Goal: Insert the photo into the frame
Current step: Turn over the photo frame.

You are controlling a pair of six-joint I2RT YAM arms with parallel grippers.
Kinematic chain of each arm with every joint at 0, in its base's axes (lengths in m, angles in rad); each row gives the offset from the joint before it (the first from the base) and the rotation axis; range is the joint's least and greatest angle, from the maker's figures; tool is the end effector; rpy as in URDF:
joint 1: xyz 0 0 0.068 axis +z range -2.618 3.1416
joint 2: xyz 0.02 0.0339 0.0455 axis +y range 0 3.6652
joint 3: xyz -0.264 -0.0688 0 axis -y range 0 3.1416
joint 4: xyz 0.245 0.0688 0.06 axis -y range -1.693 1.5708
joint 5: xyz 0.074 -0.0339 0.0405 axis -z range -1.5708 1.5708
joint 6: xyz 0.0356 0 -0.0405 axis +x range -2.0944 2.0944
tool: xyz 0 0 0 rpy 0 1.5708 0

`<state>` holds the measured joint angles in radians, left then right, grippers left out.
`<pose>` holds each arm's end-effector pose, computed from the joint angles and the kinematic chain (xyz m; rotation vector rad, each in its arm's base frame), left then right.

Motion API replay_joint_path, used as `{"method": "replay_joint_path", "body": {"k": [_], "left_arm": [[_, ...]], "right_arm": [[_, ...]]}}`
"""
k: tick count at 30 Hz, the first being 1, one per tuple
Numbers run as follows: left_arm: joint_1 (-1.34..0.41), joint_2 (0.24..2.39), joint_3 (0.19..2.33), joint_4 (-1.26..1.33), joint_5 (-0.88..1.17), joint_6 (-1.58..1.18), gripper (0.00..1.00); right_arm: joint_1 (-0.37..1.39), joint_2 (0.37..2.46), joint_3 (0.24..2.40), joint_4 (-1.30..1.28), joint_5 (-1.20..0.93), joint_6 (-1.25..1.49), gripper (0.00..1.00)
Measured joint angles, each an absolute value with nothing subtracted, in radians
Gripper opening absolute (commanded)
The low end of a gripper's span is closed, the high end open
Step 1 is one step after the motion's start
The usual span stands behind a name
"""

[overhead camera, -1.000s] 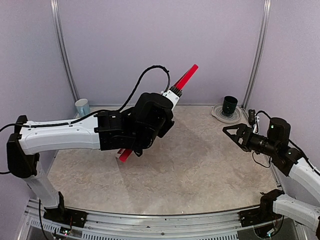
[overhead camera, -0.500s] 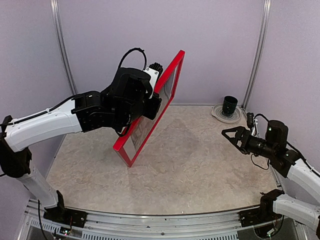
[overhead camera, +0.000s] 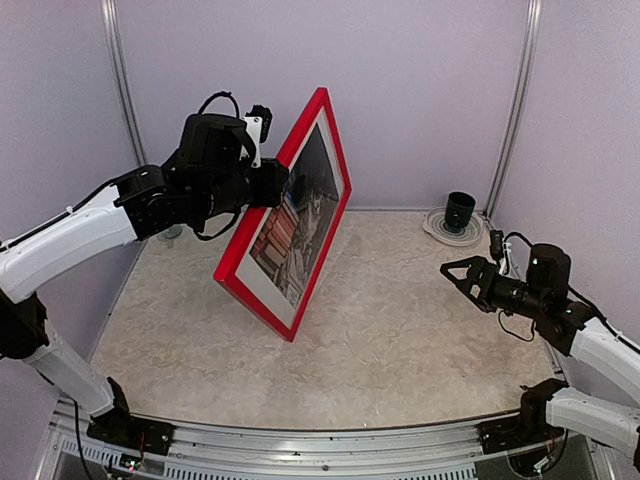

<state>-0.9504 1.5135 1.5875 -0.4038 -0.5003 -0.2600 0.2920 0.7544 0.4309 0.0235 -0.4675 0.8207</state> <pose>0.2141 -0.2702 0.4209 0.3072 1.8493 -0.3623 0.1678 0.0672 0.2420 0.1825 2.0104 1.1763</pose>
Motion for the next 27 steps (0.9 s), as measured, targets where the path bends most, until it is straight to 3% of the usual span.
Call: {"method": "replay_joint_path", "body": {"k": [17,27], "left_arm": [[-0.77,1.44,1.351,-0.238,-0.208,-0.572,0.02],[-0.734,1.41,1.232,-0.17,-0.187,-0.699,0.05]], "right_arm": [[0.304,0.815,0.386,0.087,-0.482,0.854,0.99],[0.324,0.915,0.38,0.13,-0.495,0.859,0.99]]}}
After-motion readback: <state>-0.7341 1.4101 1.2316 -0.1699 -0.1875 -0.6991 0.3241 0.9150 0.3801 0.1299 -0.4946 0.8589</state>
